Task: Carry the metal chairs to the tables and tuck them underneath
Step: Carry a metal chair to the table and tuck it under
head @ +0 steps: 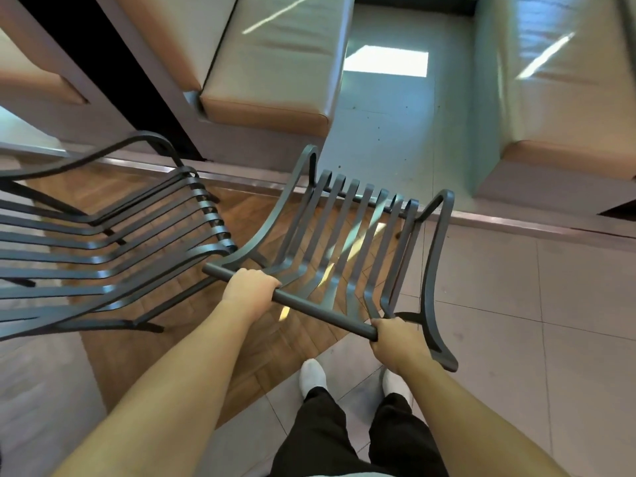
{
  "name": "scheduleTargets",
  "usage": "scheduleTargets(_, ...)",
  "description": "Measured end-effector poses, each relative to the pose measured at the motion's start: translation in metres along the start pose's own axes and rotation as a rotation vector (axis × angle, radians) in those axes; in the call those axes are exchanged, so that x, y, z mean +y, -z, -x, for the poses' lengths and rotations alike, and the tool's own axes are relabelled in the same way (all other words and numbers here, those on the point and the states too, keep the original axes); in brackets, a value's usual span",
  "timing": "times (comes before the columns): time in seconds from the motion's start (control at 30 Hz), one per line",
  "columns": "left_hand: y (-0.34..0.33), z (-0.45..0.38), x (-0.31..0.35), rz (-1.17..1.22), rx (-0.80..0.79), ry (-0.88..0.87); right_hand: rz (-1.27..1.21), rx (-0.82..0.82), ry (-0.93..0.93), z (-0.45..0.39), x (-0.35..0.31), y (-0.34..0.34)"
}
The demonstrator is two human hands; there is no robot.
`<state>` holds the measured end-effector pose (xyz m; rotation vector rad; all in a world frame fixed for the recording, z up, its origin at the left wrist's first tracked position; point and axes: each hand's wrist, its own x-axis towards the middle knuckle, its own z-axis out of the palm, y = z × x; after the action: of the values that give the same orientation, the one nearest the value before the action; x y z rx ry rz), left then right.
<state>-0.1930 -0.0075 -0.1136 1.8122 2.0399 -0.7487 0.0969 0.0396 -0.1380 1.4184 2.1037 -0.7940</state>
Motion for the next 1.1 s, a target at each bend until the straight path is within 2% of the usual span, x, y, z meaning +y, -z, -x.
scheduleTargets(0.27,-0.006,0.020,0.041,0.074,0.005,0.064,0.002,-0.039,0.104,0.011,0.041,0.000)
scheduleTargets(0.47,-0.018,0.039,0.105,0.053,-0.034,0.190,0.109,-0.040,0.241,0.018,0.097,0.008)
scheduleTargets(0.63,-0.014,0.061,0.174,0.117,-0.129,0.296,0.220,-0.075,0.301,0.027,0.147,0.026)
scheduleTargets(0.83,-0.018,0.080,0.247,0.267,-0.158,0.384,0.332,-0.109,0.388,0.029,0.202,0.047)
scheduleTargets(1.1,-0.012,0.089,0.282,0.333,-0.124,0.451,0.405,-0.115,0.474,0.023,0.228,0.060)
